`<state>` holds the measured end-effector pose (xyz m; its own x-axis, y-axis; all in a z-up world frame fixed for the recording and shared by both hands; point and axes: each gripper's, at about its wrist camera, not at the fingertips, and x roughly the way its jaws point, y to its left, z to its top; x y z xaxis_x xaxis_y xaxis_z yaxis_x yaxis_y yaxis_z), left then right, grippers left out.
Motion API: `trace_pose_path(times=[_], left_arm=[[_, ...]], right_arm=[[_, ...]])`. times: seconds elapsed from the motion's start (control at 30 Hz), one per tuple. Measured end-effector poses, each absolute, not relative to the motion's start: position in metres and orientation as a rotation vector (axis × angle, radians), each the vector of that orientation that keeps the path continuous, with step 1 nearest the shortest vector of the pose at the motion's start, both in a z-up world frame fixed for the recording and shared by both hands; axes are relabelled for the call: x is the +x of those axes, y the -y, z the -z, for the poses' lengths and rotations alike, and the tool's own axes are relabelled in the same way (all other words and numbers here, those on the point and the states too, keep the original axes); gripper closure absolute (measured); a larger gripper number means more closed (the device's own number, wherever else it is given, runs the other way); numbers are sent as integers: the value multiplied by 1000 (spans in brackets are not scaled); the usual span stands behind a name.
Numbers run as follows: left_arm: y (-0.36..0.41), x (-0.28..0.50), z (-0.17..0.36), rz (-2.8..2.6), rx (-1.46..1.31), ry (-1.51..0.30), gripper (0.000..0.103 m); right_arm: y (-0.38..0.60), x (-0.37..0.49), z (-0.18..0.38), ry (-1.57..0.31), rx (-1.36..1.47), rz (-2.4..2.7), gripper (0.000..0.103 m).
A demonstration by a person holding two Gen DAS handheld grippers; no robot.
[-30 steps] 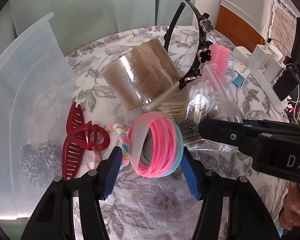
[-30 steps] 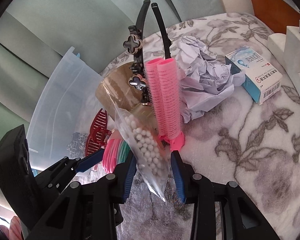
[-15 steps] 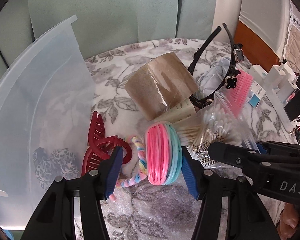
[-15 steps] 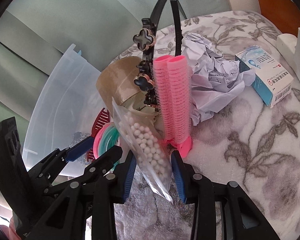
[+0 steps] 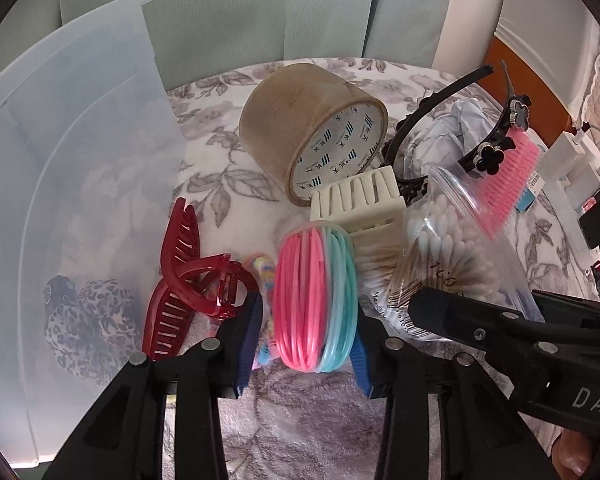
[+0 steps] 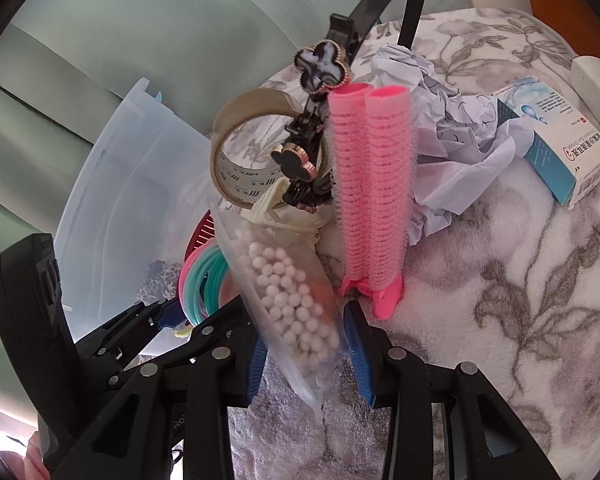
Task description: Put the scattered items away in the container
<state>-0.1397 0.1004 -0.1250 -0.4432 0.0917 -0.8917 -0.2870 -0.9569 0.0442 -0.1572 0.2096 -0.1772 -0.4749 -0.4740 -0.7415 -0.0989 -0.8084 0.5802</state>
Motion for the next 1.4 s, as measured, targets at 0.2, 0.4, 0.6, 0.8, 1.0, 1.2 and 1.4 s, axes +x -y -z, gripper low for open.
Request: trace_pose_path(times=[0.2,0.4,0.6,0.8,1.0,1.2,1.4], left_arm=[[-99,-138,122,-2482,-1519,-265,71],[-96,-129,113,-2470,-1521,-238,72],[-99,-115,98,-2455,-1505,-229,72],[-105,-98,69,-2477,-1440,-237,72],[-114,-84,37,-2505,-1358,-250,72],[-123,-73,13,-2525,-1278,-262,72],[-116,-53,-16,-2544,-1195,-256,72]], right_arm=[[-207,-142,171,844,1463,2374,68],[-222,-103,137,846,1435,2409,70],[-220,-79,109,850,1390,2451,71],[-216,-56,81,832,1325,2496,71],[-215,-53,64,787,1242,2540,71],[-216,-23,33,735,1164,2585,71],[-208,-11,9,680,1098,2624,71]])
